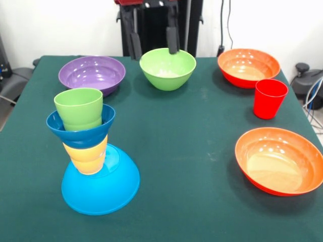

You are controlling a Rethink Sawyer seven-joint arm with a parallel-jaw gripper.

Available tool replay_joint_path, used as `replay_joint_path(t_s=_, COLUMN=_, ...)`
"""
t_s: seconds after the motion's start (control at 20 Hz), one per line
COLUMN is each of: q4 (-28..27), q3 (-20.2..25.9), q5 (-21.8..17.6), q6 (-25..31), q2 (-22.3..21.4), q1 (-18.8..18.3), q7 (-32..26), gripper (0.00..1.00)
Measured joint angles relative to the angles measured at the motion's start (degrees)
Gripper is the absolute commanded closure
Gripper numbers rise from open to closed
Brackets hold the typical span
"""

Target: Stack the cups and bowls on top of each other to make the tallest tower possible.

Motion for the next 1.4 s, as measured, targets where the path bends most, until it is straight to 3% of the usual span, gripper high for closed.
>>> replay_joint_path(t_s=0.4, q4=0.00, q3=-2.84, q5=0.18, q6=-2.09, q2=1.92, q1=0.76, q7=0.03, gripper=0.00)
replay_joint_path(t_s=1.4, q4=-0.01, q3=-3.61, q5=2.02, q6=-2.09, q2=2.23, q1=-0.24, q7=0.03, gripper=0.00)
